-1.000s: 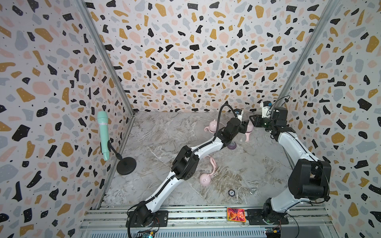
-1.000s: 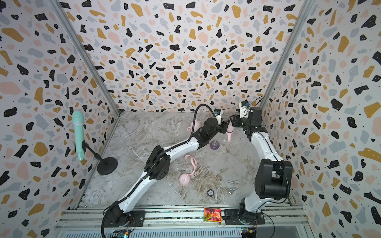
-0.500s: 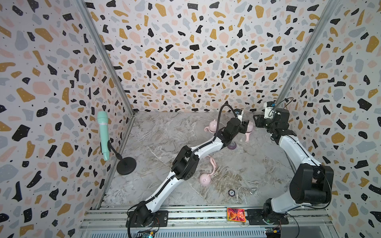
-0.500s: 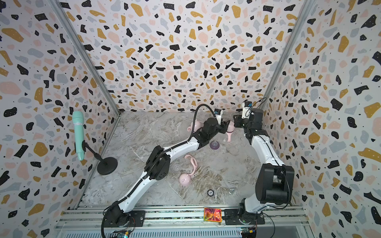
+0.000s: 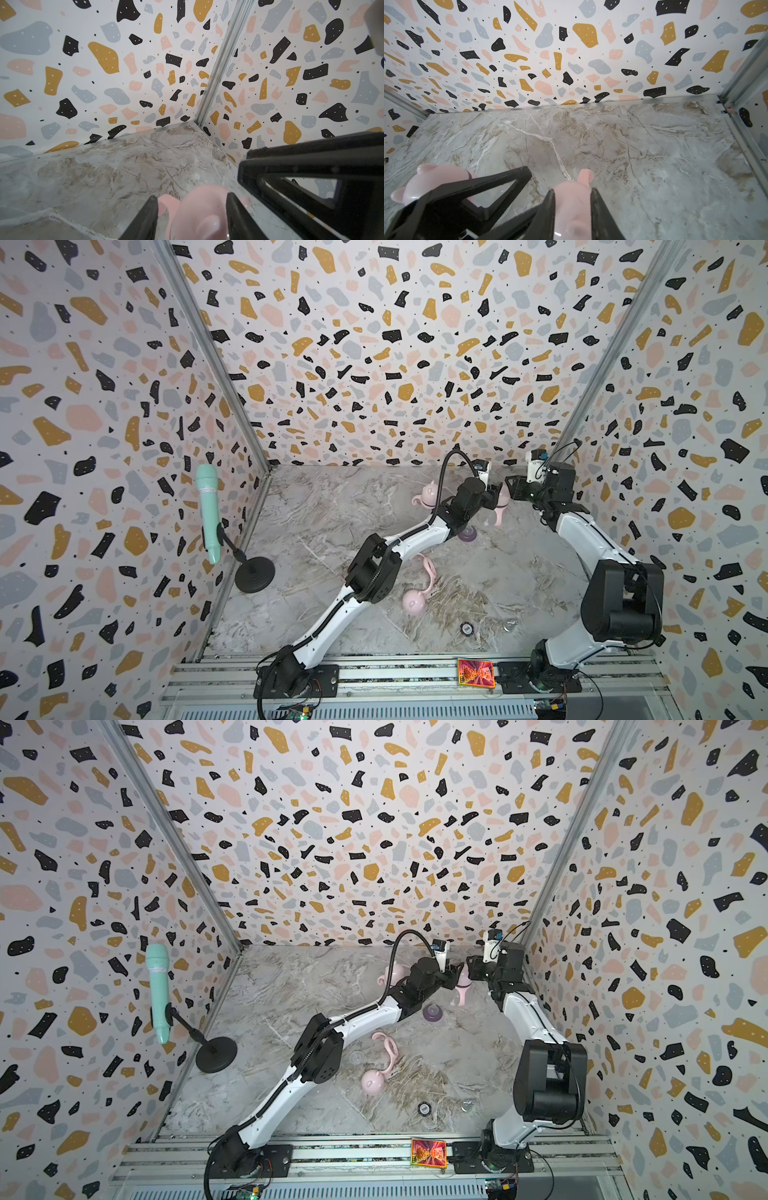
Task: Assemble the baby bottles
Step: Close the lid on the baby bottle.
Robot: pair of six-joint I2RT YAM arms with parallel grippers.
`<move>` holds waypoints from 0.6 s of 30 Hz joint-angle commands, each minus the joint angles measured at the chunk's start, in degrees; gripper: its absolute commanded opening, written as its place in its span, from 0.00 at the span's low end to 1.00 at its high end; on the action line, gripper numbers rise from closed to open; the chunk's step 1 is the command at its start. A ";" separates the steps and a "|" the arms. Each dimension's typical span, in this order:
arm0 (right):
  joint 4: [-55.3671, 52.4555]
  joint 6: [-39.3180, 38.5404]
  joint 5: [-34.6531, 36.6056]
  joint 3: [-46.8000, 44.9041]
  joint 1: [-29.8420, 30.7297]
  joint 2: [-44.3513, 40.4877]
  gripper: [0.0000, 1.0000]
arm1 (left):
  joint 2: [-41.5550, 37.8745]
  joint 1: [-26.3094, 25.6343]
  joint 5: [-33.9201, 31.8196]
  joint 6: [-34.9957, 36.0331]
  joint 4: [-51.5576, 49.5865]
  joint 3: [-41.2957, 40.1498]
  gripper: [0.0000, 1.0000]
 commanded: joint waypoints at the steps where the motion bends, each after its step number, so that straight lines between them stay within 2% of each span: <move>1: 1.35 -0.47 1.80 -1.05 1.26 0.68 0.30 | 0.50 0.20 0.85 0.92 2.86 1.36 0.52; 18: 4.15 -0.90 4.50 -6.34 2.81 0.36 0.26 | 1.52 0.27 1.03 0.18 3.39 1.54 0.50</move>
